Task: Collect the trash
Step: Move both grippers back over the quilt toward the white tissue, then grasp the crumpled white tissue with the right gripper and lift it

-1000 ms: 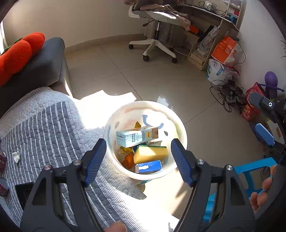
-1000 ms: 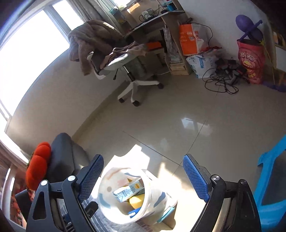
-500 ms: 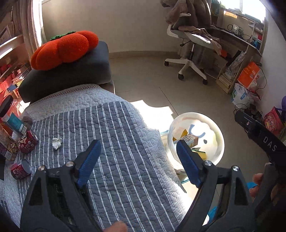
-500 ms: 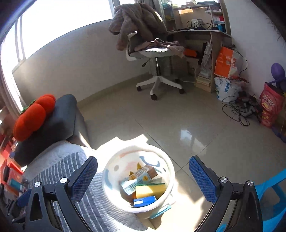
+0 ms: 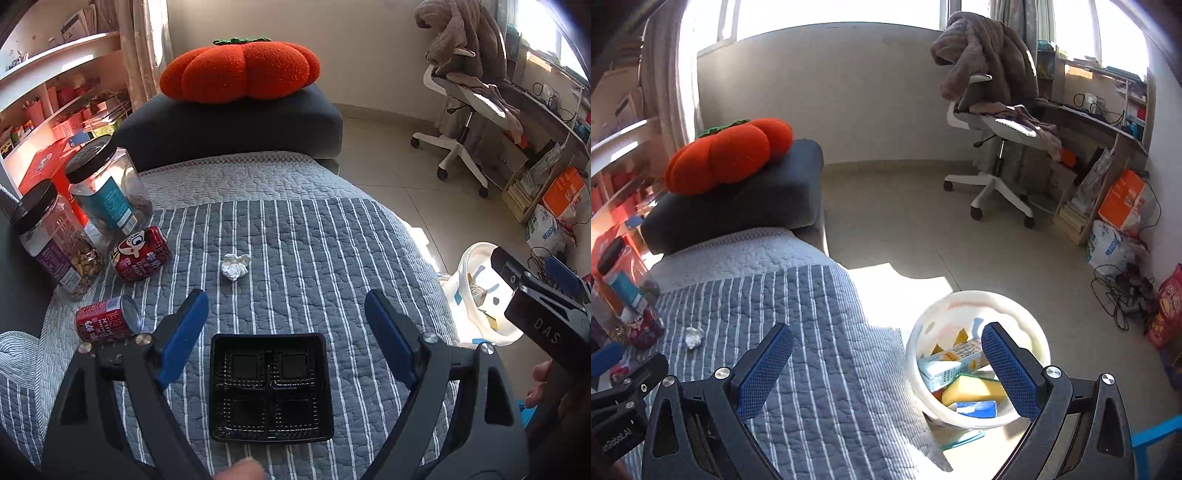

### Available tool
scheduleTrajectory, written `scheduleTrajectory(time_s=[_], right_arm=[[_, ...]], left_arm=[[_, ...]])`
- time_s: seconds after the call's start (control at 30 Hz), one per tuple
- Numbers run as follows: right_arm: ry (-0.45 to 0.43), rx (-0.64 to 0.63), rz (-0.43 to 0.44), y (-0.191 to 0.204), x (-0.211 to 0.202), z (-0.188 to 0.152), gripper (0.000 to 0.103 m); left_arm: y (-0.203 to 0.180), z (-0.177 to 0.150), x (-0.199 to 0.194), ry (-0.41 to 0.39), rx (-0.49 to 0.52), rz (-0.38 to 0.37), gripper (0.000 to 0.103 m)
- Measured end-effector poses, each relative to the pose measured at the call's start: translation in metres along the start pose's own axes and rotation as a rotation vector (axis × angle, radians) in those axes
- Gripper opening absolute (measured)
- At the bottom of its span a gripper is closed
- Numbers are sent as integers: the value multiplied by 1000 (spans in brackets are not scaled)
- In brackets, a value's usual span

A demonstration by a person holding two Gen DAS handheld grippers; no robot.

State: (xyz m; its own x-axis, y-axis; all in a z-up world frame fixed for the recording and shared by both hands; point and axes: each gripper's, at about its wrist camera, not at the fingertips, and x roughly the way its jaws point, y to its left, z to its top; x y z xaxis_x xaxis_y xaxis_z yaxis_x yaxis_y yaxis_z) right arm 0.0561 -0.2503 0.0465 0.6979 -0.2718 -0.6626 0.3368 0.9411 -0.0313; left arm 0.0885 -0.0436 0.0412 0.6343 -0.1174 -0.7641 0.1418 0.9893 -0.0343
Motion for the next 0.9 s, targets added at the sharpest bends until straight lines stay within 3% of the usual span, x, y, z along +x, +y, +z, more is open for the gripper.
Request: scheduleTrajectory(time_s=[0.17, 0.33, 0.53, 0.67, 0.9], right_arm=[[41, -60, 35, 41, 17, -3, 103], [125, -113, 105, 86, 36, -8, 103], [293, -170, 235, 136, 71, -11, 103], [451, -229, 299, 184, 112, -12, 101], [572, -216, 337, 242, 152, -10, 95]], left_arm=[[51, -5, 8, 24, -82, 57, 87], [91, -8, 5, -8, -140, 110, 87], [127, 13, -19, -93, -220, 85, 87], [144, 17, -29, -115, -234, 81, 87], [176, 22, -30, -108, -320, 59, 87]])
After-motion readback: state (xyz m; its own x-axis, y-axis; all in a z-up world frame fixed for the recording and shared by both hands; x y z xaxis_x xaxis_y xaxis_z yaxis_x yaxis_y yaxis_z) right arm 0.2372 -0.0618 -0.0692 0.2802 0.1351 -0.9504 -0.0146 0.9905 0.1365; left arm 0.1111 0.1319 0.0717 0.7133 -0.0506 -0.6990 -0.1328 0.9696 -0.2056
